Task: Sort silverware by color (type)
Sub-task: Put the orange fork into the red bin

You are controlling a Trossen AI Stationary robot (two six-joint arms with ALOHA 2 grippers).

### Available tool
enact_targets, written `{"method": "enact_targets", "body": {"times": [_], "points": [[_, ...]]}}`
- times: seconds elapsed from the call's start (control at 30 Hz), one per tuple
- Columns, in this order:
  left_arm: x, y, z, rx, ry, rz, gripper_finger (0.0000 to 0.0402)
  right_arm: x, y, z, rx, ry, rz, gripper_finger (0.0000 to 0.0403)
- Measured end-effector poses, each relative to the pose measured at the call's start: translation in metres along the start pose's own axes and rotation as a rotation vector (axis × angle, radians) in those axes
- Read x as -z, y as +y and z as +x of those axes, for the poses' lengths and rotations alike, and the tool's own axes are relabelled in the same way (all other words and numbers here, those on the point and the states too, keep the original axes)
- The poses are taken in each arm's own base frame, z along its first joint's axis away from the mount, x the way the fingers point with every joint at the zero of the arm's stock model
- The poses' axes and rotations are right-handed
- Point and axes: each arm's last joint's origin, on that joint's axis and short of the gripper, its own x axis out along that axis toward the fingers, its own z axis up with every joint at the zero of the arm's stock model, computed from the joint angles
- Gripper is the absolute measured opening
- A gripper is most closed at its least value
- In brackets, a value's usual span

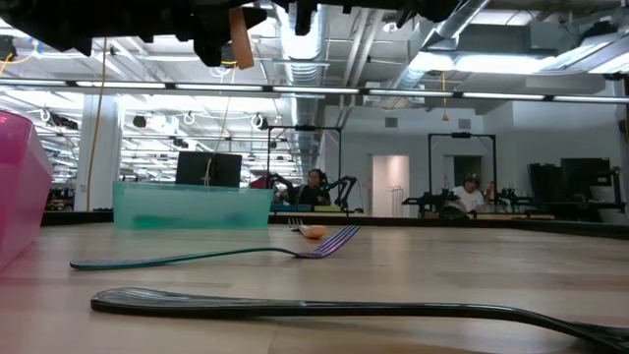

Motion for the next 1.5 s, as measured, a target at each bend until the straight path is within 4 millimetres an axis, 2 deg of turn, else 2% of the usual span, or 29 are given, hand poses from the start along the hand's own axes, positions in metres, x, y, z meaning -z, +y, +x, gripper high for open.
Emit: {"method": "enact_targets", "body": {"times": [0.17, 0.43, 0.57, 0.67, 0.77, 0.9, 0.97, 1.1, 1.23, 1.33, 1.5], "points": [[0.0, 0.0, 0.0, 0.012, 0.001, -0.007, 0.0135, 0.001, -0.001, 0.0, 0.003, 0.007, -0.001, 0.0014], [0.0, 0.0, 0.0, 0.004, 0.001, -0.001, 0.0015, 0.001, -0.01, -0.001, 0.024, 0.011, -0.005, 0.0014], [0.001, 0.001, 0.0, -0.041, 0.007, 0.005, 0.0002, 0.004, -0.012, -0.001, 0.026, 0.037, -0.005, 0.0017], [0.001, 0.001, -0.001, -0.048, 0.02, 0.025, 0.0002, 0.003, -0.013, -0.006, 0.026, 0.119, -0.028, 0.0052], [-0.001, 0.002, -0.001, -0.074, 0.009, 0.034, 0.0001, -0.006, -0.014, -0.015, 0.027, 0.192, -0.043, 0.0091], [0.0, 0.004, -0.002, -0.118, 0.022, 0.04, 0.0003, -0.002, -0.013, -0.03, 0.042, 0.406, -0.087, 0.0135], [-0.001, 0.004, -0.002, -0.138, 0.013, 0.04, 0.0007, 0.011, -0.016, -0.035, 0.058, 0.53, -0.093, 0.0155], [-0.001, 0.004, -0.002, -0.141, 0.02, 0.056, 0.0029, 0.044, -0.015, -0.031, 0.002, 0.684, -0.141, 0.019], [0.0, 0.004, -0.002, -0.142, 0.024, 0.039, 0.0064, 0.079, -0.015, -0.022, 0.054, 0.759, -0.035, 0.021], [0.001, 0.004, -0.002, -0.143, 0.04, 0.042, 0.0091, 0.101, -0.02, -0.019, 0.197, 0.816, -0.007, 0.0212], [0.002, 0.005, -0.002, -0.165, 0.049, 0.016, 0.0126, 0.115, -0.03, -0.023, 0.517, 0.86, -0.039, 0.0208]]}}
